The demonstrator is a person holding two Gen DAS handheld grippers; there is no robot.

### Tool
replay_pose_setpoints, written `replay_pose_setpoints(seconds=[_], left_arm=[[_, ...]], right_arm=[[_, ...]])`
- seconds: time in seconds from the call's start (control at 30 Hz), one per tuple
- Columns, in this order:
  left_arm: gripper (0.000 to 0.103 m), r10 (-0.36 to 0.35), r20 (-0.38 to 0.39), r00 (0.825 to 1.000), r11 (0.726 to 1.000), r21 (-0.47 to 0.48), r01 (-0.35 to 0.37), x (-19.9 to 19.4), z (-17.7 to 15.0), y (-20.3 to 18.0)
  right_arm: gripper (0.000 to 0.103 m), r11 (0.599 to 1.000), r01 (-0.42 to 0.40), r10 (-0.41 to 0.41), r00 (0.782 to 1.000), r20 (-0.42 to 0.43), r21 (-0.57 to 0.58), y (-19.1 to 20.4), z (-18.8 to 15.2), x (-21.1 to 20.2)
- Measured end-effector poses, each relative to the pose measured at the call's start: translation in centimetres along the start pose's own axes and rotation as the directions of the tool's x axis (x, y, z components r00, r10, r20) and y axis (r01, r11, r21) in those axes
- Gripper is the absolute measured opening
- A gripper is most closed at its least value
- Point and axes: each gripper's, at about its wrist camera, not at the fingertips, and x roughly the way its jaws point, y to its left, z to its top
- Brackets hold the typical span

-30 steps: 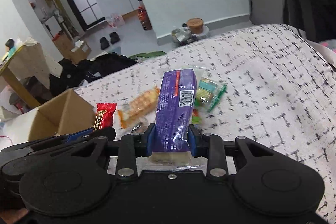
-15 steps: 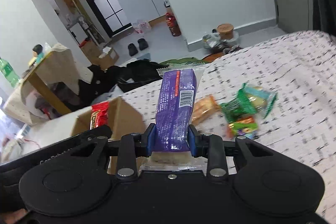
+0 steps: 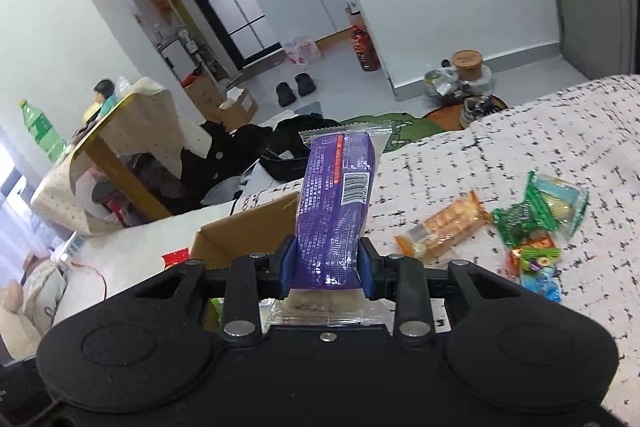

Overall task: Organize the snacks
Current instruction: 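Carry both bars over the box and open both tools to drop them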

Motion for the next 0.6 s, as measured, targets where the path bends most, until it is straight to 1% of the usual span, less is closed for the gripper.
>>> replay_pose_setpoints(seconds=[0.23, 0.53, 0.57, 0.6], left_arm=[[0.018, 0.004, -0.036, 0.999, 1.0, -0.007, -0.004, 0.8, -0.4, 1.6], [0.018, -0.006, -0.073, 0.997, 1.0, -0.009, 0.005, 1.5, -0.8, 2.8], [0.018, -0.006, -0.079, 0.997, 1.0, -0.009, 0.006, 1.7, -0.9, 2.8], [0.018, -0.008, -0.085, 0.996, 1.0, -0.01, 0.007, 1.8, -1.0, 2.8]], right_arm=[[0.031, 0.999, -0.029, 0.028, 0.999, -0.03, -0.034, 2.4, -0.8, 1.5], [0.032, 0.997, -0.026, 0.021, 0.997, -0.08, -0.073, 4.7, -2.3, 3.1], [0.034, 0.997, -0.027, 0.02, 0.996, -0.09, -0.074, 4.8, -2.4, 3.3], [0.038, 0.997, -0.024, 0.016, 0.995, -0.098, -0.076, 4.8, -2.6, 3.4]])
